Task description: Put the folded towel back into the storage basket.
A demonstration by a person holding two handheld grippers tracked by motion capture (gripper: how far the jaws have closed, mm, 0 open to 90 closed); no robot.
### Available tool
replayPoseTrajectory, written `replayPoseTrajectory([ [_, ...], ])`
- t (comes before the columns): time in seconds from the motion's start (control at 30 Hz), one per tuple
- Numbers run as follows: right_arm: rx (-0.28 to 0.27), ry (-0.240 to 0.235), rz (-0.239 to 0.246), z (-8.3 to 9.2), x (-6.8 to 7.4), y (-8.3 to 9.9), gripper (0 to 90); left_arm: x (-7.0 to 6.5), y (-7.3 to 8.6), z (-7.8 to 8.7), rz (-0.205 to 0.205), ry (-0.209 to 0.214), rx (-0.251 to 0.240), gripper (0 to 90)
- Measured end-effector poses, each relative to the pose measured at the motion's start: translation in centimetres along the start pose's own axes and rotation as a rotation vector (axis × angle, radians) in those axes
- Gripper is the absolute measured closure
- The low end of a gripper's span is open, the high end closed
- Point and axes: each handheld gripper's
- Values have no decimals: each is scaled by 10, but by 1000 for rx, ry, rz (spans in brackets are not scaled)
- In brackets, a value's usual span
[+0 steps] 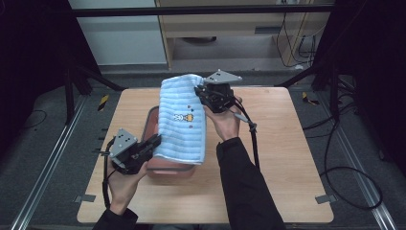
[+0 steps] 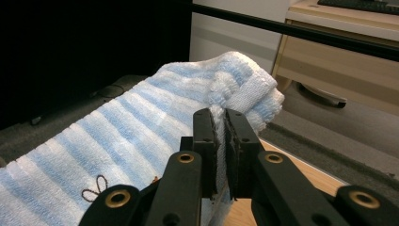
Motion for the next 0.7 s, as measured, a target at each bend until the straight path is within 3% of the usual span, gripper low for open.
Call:
replayPoseTrajectory([
  [0.27, 13, -21, 8, -20, 10, -2, 843, 14, 6, 1, 25, -17, 5, 860],
  [0.7, 1, -35, -4, -41, 10, 1, 842, 30, 15, -8, 44, -48, 28, 860],
])
Point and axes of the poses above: each handheld gripper's, and its own axes: z roughly backward along the jaws, y roughly out of its underside, x roughly to its left, and after that the axes turned 6 degrees about -y, right-handed
